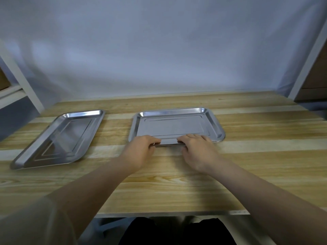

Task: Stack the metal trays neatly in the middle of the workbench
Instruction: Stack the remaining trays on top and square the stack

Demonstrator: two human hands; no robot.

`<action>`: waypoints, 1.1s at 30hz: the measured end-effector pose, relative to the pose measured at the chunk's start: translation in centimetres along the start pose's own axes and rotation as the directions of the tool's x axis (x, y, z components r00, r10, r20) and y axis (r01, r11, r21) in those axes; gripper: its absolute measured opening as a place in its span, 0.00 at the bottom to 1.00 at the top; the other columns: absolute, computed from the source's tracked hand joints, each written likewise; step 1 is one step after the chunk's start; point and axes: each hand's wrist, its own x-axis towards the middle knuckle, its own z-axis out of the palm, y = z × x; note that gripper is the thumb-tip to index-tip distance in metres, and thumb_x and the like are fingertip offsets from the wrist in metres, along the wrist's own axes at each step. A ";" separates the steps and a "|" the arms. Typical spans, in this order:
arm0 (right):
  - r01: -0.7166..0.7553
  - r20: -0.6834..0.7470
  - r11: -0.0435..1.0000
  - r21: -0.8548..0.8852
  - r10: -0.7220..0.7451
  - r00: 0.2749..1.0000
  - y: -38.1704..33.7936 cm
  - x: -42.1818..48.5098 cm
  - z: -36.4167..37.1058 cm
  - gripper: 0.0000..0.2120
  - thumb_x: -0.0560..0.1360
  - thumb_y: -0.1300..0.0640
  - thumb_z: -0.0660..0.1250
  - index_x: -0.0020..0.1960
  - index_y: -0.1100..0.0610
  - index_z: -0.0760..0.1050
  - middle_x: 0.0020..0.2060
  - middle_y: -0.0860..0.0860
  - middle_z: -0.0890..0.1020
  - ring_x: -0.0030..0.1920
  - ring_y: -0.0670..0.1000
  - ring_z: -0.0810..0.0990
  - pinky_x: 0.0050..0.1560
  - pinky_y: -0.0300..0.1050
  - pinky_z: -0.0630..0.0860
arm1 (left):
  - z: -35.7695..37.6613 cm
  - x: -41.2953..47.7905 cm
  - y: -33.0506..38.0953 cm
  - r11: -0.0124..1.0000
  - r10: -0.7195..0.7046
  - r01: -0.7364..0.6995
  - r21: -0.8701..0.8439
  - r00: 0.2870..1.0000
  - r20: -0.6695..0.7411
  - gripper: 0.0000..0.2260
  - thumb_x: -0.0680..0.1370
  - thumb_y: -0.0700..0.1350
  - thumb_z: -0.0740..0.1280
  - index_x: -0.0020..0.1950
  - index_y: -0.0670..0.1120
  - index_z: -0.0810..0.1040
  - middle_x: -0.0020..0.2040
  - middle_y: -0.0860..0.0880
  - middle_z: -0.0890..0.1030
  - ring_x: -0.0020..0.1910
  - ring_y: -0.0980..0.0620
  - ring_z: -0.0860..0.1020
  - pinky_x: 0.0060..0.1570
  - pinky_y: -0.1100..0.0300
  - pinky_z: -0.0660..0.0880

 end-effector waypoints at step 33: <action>-0.289 0.343 0.558 0.778 0.008 0.939 -20.6 4.2 2.8 0.19 0.78 0.61 0.63 0.68 0.64 0.70 0.44 0.56 0.83 0.49 0.60 0.84 0.58 0.55 0.79 | -7.8 -9.5 -17.2 0.680 -0.713 0.678 -0.278 0.525 -0.464 0.26 0.75 0.45 0.65 0.73 0.45 0.63 0.77 0.39 0.56 0.76 0.39 0.50 0.73 0.41 0.48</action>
